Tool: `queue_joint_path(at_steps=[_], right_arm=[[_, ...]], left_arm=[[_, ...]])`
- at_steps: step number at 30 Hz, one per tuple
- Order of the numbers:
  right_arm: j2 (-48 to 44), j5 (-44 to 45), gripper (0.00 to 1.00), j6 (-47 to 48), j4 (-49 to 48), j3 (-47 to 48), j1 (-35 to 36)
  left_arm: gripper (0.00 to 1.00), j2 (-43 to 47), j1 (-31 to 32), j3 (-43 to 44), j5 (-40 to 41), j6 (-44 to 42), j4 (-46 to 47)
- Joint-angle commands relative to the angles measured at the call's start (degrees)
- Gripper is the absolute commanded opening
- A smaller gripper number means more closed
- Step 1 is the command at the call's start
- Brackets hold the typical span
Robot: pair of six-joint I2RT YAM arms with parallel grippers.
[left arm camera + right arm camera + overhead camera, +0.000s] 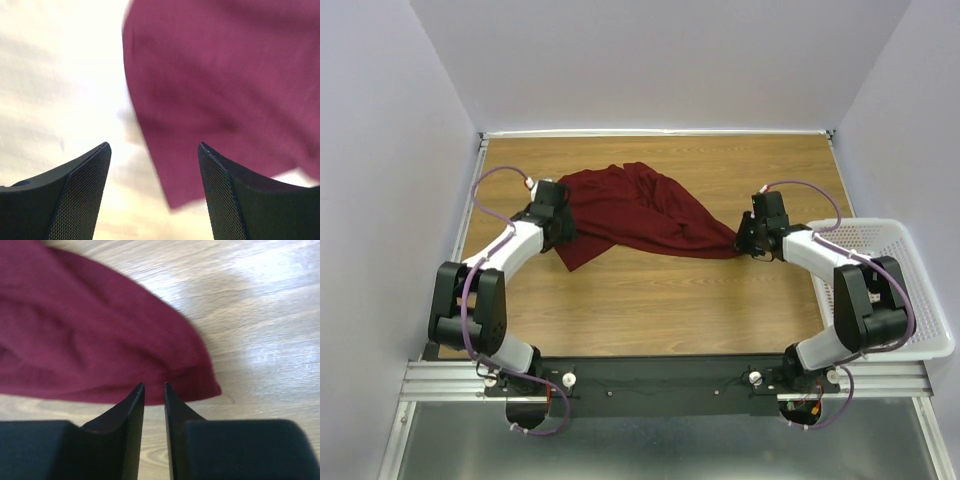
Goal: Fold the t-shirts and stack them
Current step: Flatten the tshirt out
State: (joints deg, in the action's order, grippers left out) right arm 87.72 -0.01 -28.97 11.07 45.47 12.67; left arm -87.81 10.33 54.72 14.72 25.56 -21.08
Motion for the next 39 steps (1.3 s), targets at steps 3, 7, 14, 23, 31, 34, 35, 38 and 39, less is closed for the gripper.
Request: queue_joint_path(at_steps=[3, 7, 14, 23, 31, 34, 35, 38, 39], right_arm=[[-3.1, -1.0, 0.44, 3.4, 1.6, -0.3, 1.0], [-4.5, -0.3, 0.61, 4.2, 1.5, -0.9, 1.2], [-6.4, -0.3, 0.64, 4.8, 1.6, -1.7, 1.2], [-6.8, -0.3, 0.64, 4.7, 1.2, -2.0, 1.2], [-7.2, -0.3, 0.64, 4.7, 1.2, -2.0, 1.2], [-7.4, -0.3, 0.64, 4.7, 1.0, -2.0, 1.1], [-7.6, -0.3, 0.64, 4.6, 0.9, -2.0, 1.2], [-7.9, -0.3, 0.64, 4.5, 0.6, -2.2, 1.1], [-8.1, -0.5, 0.64, 4.4, 0.6, -2.4, 1.2]], left_arm=[[0.78, 4.8, 3.5, -6.0, -1.4, 6.1, -4.1], [0.77, 3.5, 3.8, -6.6, -3.7, 7.8, -2.8], [0.73, -1.0, 3.8, -6.6, -5.4, 9.0, -1.0], [0.63, -4.0, 3.9, -6.6, -5.1, 9.2, -1.0], [0.54, -6.1, 4.3, -6.4, -5.3, 8.8, -3.0], [0.54, -6.9, 4.8, -5.9, -4.7, 8.7, -4.4], [0.54, -7.1, 4.9, -5.6, -4.7, 8.8, -4.7], [0.54, -7.3, 5.3, -5.8, -4.6, 9.2, -5.5], [0.54, -7.5, 5.3, -5.9, -4.7, 9.4, -5.8]])
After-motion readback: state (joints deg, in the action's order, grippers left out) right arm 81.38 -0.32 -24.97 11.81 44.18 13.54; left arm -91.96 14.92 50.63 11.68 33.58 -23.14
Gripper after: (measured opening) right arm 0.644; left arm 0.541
